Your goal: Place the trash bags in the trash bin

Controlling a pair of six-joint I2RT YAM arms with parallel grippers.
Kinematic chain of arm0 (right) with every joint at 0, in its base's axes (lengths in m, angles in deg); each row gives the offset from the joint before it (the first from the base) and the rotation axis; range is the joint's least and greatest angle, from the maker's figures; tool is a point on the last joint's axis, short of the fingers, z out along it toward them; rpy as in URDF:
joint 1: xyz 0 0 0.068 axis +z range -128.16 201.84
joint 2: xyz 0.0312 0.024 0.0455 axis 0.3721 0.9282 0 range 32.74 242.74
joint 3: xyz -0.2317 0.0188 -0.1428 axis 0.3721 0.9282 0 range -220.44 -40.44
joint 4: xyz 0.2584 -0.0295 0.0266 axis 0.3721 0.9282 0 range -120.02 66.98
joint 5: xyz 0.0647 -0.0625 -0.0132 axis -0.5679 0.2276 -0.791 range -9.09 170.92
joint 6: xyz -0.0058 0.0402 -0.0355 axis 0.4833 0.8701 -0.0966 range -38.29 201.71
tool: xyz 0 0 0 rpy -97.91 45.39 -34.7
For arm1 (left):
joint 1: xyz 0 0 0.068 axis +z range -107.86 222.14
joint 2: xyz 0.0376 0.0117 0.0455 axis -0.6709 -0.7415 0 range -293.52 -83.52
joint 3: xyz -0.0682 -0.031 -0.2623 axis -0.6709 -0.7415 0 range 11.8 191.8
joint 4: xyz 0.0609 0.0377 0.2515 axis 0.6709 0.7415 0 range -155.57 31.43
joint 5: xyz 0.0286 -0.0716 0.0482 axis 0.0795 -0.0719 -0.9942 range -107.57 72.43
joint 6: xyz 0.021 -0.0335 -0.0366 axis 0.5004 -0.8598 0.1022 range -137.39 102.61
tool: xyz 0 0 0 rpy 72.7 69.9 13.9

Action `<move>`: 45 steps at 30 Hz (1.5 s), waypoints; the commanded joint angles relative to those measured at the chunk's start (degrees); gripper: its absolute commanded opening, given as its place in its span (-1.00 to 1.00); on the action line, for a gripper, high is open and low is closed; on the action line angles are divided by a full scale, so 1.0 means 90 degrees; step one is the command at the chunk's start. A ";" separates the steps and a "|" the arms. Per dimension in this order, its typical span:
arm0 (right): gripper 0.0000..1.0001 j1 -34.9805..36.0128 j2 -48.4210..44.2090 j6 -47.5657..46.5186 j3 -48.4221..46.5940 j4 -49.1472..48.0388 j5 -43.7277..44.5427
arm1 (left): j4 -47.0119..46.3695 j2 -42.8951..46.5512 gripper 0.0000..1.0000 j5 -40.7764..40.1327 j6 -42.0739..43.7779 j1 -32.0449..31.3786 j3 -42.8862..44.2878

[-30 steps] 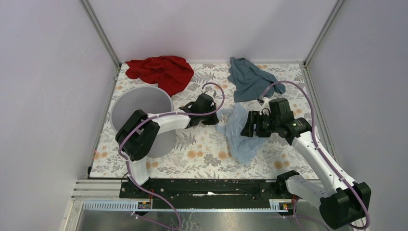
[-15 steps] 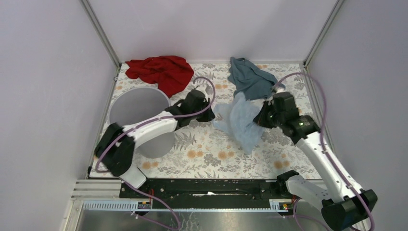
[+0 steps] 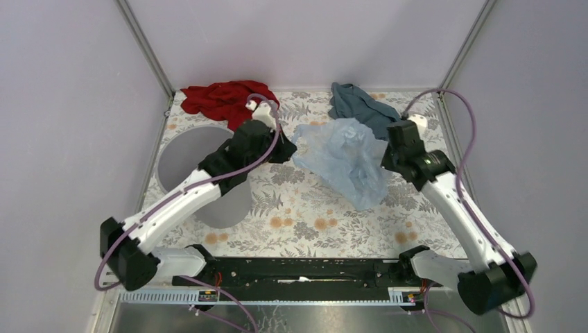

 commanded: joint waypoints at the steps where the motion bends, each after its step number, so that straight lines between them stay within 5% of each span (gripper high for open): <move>1: -1.00 -0.0028 0.1195 -0.0669 -0.0528 -0.0957 0.0369 | 0.0206 -0.0754 -1.00 -0.0481 0.0816 0.0034 0.1379; 4: -1.00 -0.0490 0.2645 -0.1134 -0.2523 -0.0588 0.0044 | 0.0604 -0.1748 -1.00 -0.1248 0.1595 0.0347 0.3214; 8: -1.00 -0.0621 0.4425 -0.1322 -0.8070 0.2066 -0.0749 | 0.2047 -0.2772 -1.00 -0.0936 0.2045 0.0590 0.7404; 10: -1.00 -0.0458 0.4558 -0.1412 -1.0151 0.2241 -0.1795 | 0.1537 -0.2157 -1.00 -0.0530 0.1997 0.0543 0.7529; 12: -1.00 -0.0039 0.3507 -0.1636 -0.9283 0.0977 -0.2654 | 0.0044 -0.0951 -1.00 -0.0529 0.1856 0.0378 0.5869; 15: -1.00 -0.0008 0.0979 -0.1510 -0.4475 -0.2961 -0.3348 | -0.1601 0.0311 -1.00 -0.0879 0.1524 0.0319 0.3050; 17: -1.00 -0.0014 0.0095 -0.1756 -0.1772 -0.4734 -0.2714 | -0.1526 0.0275 -1.00 -0.1423 0.1171 0.0325 0.1954; 20: -1.00 -0.0044 0.0263 -0.1667 0.0069 -0.4606 -0.1584 | -0.0406 -0.0435 -1.00 -0.1571 0.0431 0.0367 0.1337; 25: -1.00 -0.0038 0.1223 -0.1243 -0.0209 -0.3033 -0.1672 | -0.0586 -0.0737 -1.00 -0.0776 0.0514 0.0384 0.1240; 31: -1.00 -0.0038 0.2025 -0.1517 -0.4534 -0.1259 -0.2126 | 0.0164 -0.1295 -1.00 -0.0312 0.1292 0.0402 0.4541; 33: -1.00 -0.0038 0.1915 -0.1420 -0.5260 -0.1366 -0.2643 | 0.0091 -0.1094 -1.00 -0.0101 0.1281 0.0351 0.4940; 36: -1.00 -0.0042 0.1223 -0.1200 -0.4270 -0.2126 -0.2775 | -0.0361 -0.0444 -1.00 -0.0328 0.0952 0.0310 0.3851; 40: -1.00 -0.0039 0.0781 -0.0999 -0.1999 -0.2353 -0.1799 | -0.0170 0.0087 -1.00 -0.1172 0.0630 0.0334 0.2407; 45: -1.00 -0.0038 0.0596 -0.0948 -0.0831 -0.2565 -0.1858 | -0.0070 0.0274 -1.00 -0.1002 0.0756 0.0336 0.1777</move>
